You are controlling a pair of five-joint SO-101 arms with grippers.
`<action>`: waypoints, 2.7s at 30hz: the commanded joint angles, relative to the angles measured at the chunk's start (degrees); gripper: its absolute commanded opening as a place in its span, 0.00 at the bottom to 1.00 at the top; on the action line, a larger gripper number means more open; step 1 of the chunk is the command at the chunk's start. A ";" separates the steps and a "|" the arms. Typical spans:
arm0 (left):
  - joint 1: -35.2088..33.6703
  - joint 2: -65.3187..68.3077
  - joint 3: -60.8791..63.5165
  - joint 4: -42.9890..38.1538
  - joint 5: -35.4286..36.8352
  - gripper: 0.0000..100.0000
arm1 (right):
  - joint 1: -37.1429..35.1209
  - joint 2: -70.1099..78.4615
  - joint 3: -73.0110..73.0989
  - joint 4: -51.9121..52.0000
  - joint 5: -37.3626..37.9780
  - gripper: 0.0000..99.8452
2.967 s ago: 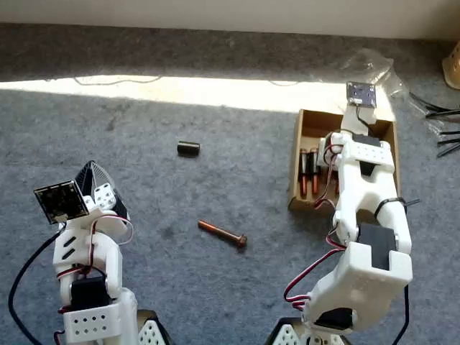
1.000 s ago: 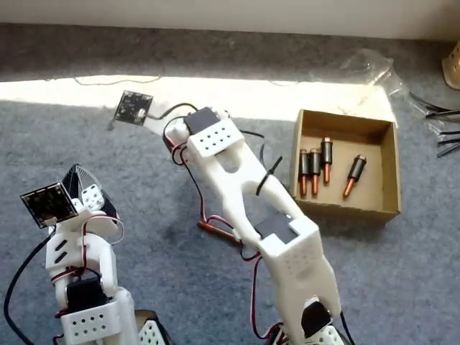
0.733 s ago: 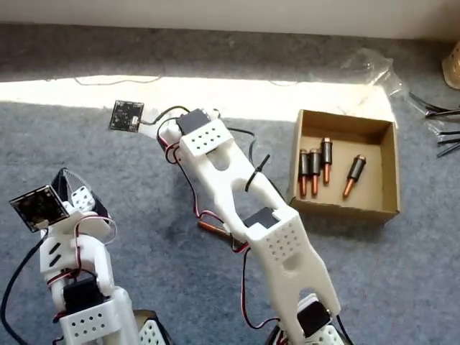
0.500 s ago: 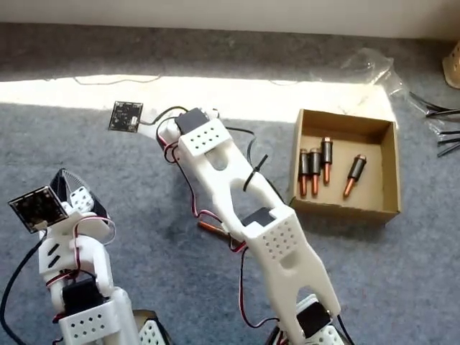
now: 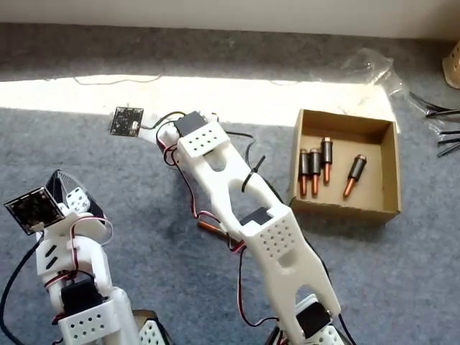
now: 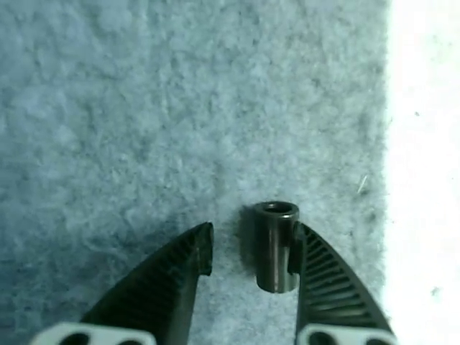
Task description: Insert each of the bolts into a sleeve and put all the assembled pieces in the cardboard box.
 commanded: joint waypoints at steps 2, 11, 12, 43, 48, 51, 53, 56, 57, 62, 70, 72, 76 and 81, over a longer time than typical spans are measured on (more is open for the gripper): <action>-0.04 -0.31 1.19 -0.35 0.26 0.01 | 1.80 -1.19 -2.77 0.48 0.26 0.16; -0.04 -0.31 1.27 -0.35 0.26 0.01 | 2.86 -1.01 -2.68 1.63 0.18 0.16; -0.04 -0.31 1.27 -0.35 0.26 0.01 | 3.03 -0.75 -2.59 1.63 0.18 0.16; 0.13 -0.31 1.27 -0.26 0.35 0.01 | 2.51 6.29 -3.30 1.27 0.18 0.01; 0.13 -0.31 1.27 -0.26 0.35 0.01 | 2.42 6.20 -3.30 4.44 0.18 0.01; 0.13 -0.31 1.27 -0.26 0.35 0.01 | 2.33 5.32 -3.30 9.36 0.18 0.01; 0.13 -0.31 1.27 -0.26 0.35 0.01 | 2.51 4.18 -3.30 13.14 0.09 0.01; 0.57 -0.31 1.27 -0.26 0.35 0.01 | 2.33 2.51 -3.30 19.38 0.09 0.01; 1.19 -0.31 1.27 -0.26 0.35 0.01 | 2.33 2.15 -3.30 21.05 0.09 0.01; 1.54 -0.31 1.27 -0.18 0.26 0.01 | 2.24 2.07 -2.95 25.71 0.18 0.01; 1.54 -0.22 1.27 -0.18 0.26 0.01 | 0.84 2.07 -3.21 26.86 0.53 0.01; 1.54 -0.22 1.27 -0.18 0.26 0.01 | 0.13 1.80 -3.30 26.77 0.53 0.01; 1.54 -0.22 1.27 -0.18 0.26 0.01 | -1.27 1.71 -3.30 23.78 0.18 0.01; 1.54 -0.22 1.27 -0.18 0.26 0.01 | -0.92 1.71 -3.30 14.37 -7.21 0.01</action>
